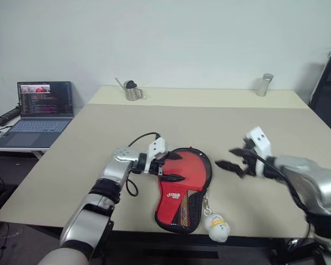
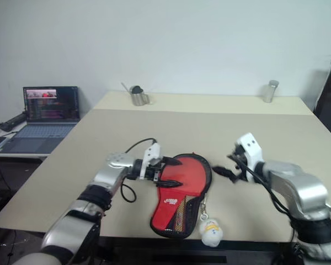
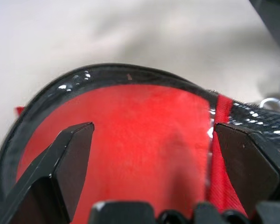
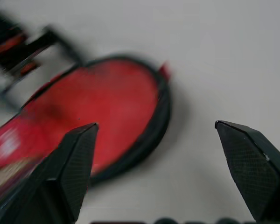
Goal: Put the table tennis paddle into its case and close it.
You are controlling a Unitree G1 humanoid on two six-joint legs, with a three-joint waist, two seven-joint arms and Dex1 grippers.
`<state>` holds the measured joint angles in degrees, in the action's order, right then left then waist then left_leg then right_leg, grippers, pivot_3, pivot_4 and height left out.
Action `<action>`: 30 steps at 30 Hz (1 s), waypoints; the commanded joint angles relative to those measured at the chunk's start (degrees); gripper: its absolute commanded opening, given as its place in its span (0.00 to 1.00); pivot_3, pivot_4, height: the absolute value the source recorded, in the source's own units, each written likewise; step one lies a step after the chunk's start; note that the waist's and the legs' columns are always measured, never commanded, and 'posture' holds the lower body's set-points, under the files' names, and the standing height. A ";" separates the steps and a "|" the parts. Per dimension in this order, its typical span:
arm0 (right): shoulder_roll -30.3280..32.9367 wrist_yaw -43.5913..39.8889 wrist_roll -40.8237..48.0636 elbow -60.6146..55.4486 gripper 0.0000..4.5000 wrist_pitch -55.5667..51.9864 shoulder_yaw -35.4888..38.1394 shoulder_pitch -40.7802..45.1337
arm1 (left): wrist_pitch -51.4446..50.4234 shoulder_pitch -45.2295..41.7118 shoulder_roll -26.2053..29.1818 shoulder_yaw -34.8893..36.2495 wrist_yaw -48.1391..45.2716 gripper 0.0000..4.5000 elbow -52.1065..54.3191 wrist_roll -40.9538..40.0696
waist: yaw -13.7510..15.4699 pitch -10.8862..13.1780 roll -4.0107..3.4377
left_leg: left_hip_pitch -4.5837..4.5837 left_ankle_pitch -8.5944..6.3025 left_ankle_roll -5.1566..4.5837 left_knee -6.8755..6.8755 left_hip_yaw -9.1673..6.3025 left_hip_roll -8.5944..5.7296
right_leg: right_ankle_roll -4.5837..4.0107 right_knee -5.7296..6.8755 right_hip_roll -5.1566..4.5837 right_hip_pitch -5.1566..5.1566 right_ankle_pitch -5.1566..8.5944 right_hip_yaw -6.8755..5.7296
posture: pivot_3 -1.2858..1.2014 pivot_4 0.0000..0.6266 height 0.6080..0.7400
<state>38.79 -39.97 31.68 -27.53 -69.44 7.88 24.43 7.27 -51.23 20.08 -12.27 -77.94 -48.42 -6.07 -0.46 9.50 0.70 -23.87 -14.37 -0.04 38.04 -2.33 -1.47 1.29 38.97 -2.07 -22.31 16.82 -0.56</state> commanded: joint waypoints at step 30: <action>-4.43 18.42 12.51 -26.31 0.96 -12.53 -4.91 -21.70 | 5.98 -3.21 -3.05 0.44 -2.29 1.00 -3.82 2.52 | 0.17 0.01 0.08 | 0.04 0.02 -0.01 0.06 -0.13 0.01 | 0.03 0.02 0.10 0.09 0.02 -0.10 | 0.52 0.24 1.00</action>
<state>33.67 -22.08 45.42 -53.55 -84.29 3.89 2.82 12.99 -53.65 16.68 -12.76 -79.58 -54.30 -3.11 -0.28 9.51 0.78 -23.83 -14.36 -0.05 38.09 -2.46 -1.46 1.32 38.99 -1.97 -22.22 16.84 -0.65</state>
